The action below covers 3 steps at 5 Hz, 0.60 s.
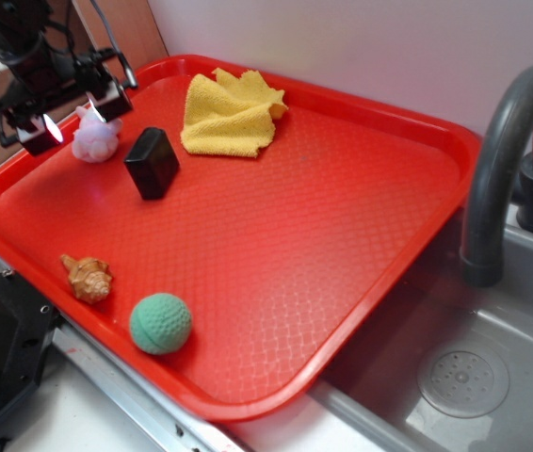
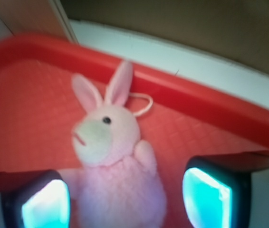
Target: Grab the pink bunny.
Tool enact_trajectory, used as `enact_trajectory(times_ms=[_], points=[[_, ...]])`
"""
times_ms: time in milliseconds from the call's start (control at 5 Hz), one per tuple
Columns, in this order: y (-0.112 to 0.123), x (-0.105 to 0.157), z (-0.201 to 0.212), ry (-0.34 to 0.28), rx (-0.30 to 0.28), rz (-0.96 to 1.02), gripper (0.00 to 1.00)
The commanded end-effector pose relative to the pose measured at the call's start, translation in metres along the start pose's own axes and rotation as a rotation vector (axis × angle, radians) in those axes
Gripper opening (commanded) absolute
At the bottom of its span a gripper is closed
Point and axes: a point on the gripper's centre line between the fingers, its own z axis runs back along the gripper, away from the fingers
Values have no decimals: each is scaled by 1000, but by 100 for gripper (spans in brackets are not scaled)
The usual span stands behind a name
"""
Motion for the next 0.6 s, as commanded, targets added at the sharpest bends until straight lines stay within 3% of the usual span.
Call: enact_trajectory(times_ms=[0,200,400], points=[[-4,2,-13,35,-66,-17,100],[-1,2,-19,42,-36,-9,93],[1,2,-19,40,-33,2,0]])
